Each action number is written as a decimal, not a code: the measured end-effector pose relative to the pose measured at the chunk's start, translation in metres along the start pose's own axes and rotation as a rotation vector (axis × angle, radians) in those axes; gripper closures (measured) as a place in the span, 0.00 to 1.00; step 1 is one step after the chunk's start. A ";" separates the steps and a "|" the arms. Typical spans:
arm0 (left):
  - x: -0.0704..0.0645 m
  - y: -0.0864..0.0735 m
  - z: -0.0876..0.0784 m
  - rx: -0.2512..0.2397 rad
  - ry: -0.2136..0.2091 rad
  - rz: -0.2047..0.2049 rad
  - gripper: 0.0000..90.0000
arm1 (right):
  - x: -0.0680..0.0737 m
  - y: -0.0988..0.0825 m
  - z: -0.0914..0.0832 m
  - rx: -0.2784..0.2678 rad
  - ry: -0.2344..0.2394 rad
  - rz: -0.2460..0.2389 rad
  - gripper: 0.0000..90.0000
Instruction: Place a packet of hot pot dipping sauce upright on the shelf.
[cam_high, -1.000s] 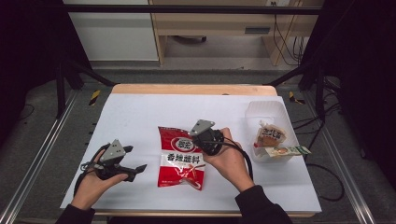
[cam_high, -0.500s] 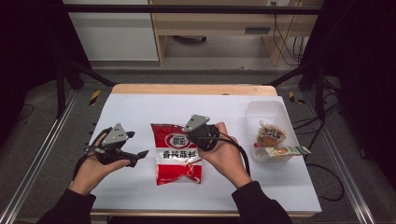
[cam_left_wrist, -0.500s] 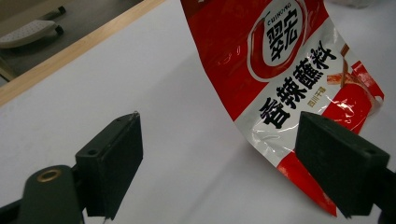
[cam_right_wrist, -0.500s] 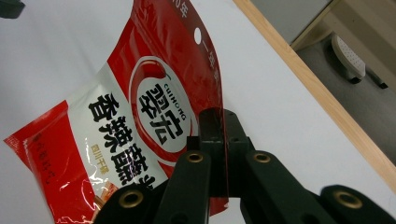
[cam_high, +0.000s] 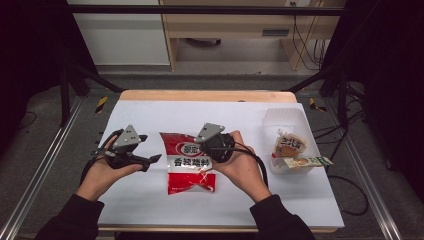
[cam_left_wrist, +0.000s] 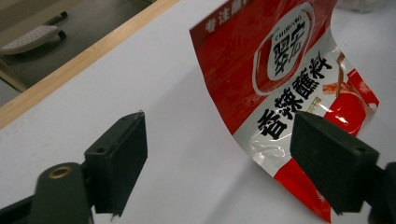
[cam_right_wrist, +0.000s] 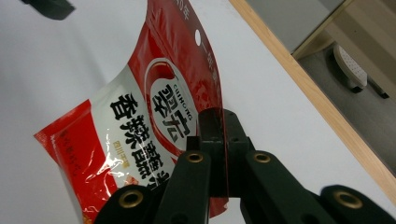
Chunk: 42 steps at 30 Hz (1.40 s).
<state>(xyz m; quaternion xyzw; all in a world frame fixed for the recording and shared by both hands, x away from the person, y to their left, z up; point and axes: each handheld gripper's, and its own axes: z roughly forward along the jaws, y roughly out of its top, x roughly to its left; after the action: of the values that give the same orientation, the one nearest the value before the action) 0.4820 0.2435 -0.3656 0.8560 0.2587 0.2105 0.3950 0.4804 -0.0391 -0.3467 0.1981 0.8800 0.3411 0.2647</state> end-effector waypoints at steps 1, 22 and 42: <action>0.000 0.001 0.001 -0.002 -0.006 0.000 0.25 | 0.001 0.000 0.000 0.000 0.001 0.000 1.00; 0.002 0.028 0.031 -0.016 -0.098 0.050 0.57 | 0.008 0.003 -0.009 -0.024 0.053 -0.032 1.00; -0.012 0.041 0.016 -0.027 -0.136 0.143 1.00 | -0.007 -0.008 -0.025 -0.048 0.129 0.034 0.74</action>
<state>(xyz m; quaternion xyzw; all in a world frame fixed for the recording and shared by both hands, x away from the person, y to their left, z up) 0.4933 0.2045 -0.3451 0.8793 0.1664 0.1829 0.4071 0.4698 -0.0611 -0.3346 0.1844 0.8832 0.3786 0.2063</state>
